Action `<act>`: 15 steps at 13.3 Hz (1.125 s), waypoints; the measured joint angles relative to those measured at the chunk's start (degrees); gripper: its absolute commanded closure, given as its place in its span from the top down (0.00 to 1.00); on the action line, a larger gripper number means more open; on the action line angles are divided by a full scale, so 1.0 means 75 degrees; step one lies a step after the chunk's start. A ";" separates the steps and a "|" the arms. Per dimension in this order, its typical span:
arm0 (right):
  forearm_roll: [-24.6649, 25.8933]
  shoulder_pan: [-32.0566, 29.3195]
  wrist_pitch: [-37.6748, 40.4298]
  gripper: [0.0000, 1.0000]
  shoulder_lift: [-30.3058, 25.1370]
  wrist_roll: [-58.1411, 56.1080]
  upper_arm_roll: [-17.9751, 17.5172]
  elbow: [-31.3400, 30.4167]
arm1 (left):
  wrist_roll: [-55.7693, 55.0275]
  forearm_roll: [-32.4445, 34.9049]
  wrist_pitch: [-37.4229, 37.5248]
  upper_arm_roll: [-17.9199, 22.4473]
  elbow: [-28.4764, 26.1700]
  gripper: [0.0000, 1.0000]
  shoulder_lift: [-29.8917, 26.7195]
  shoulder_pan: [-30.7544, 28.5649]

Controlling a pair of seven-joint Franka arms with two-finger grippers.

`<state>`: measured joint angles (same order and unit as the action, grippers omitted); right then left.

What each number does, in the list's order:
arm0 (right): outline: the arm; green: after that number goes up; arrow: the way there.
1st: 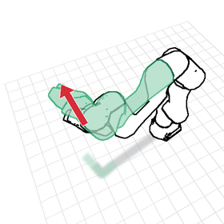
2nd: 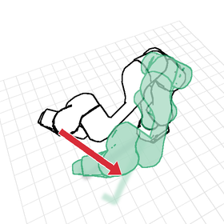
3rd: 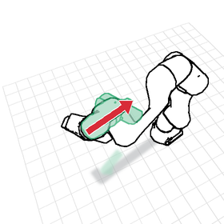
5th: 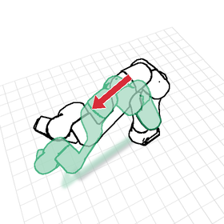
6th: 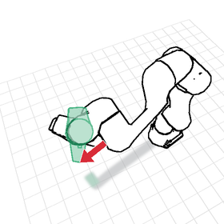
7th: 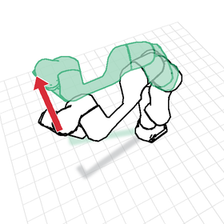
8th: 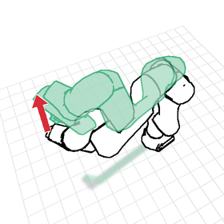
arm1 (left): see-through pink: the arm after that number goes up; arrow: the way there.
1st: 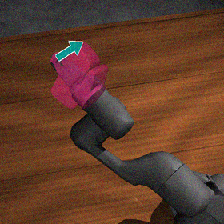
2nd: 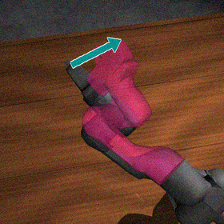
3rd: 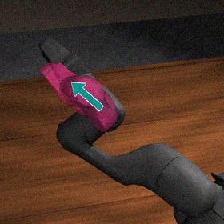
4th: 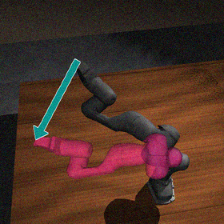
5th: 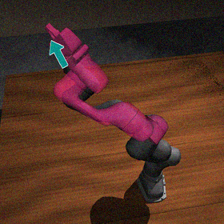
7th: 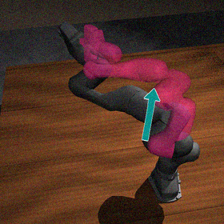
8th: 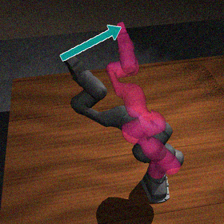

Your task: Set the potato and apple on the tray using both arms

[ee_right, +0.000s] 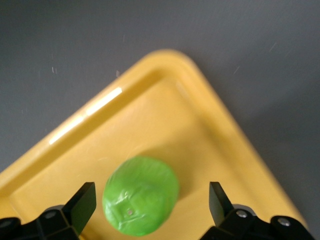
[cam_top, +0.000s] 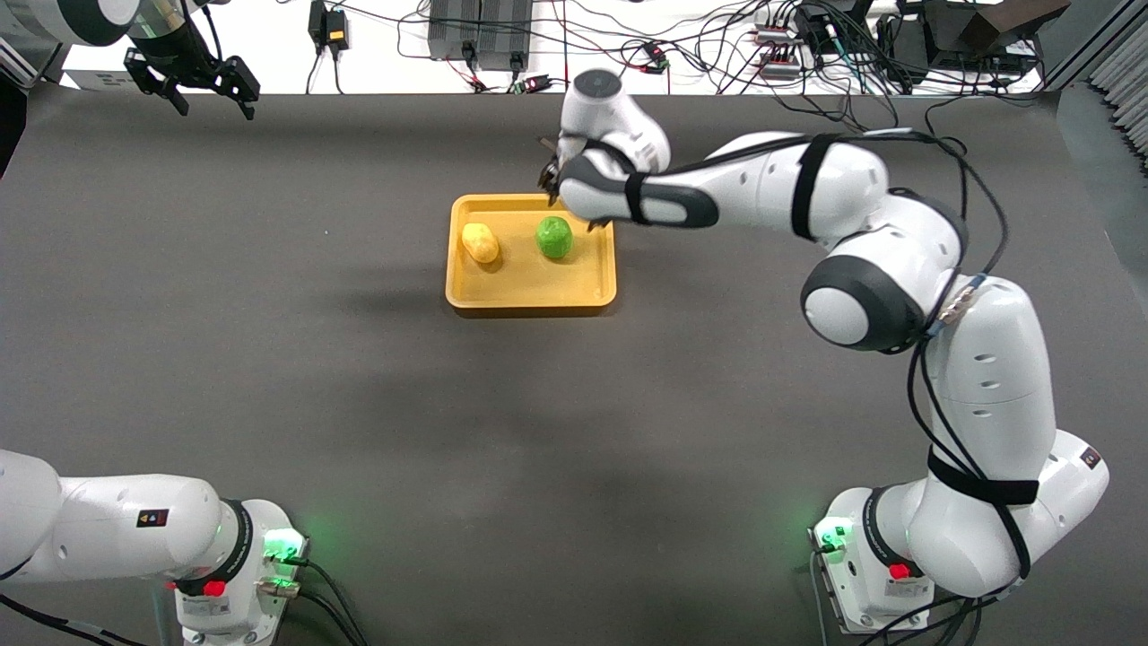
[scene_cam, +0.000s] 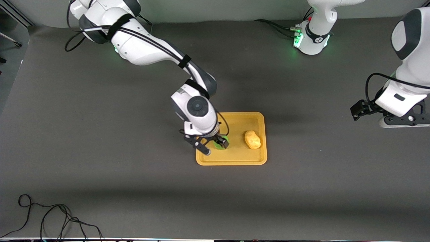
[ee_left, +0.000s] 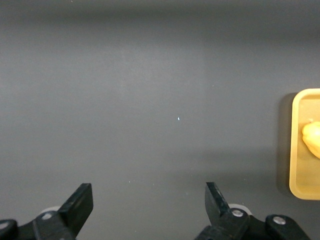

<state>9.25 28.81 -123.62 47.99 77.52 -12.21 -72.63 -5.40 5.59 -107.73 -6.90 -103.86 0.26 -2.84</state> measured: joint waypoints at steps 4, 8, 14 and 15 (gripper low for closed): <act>0.0000 -0.1566 0.1972 1.00 -0.1520 -0.2095 -0.0743 -0.0104 | 0.0495 -0.0229 0.0021 0.0008 -0.0065 1.00 -0.0002 -0.0342; -0.0026 -0.3653 0.2399 1.00 -0.3400 -0.3867 -0.1564 -0.1592 | 0.0580 -0.0247 0.0021 0.0006 -0.0082 1.00 -0.0004 -0.0413; -0.0681 -0.4255 0.3192 1.00 -0.5177 -0.6896 0.0179 -0.2803 | 0.0594 -0.0249 0.0021 -0.0004 -0.0081 1.00 -0.0025 -0.0414; -0.0739 -0.4234 0.3297 1.00 -0.5337 -0.7048 0.0402 -0.2808 | 0.0595 -0.0249 0.0021 -0.0004 -0.0081 1.00 -0.0025 -0.0414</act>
<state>3.70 -2.95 -98.89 7.97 24.66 -9.19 -93.69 -0.94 3.72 -107.57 -6.93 -104.47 0.07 -5.95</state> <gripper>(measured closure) 0.000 0.000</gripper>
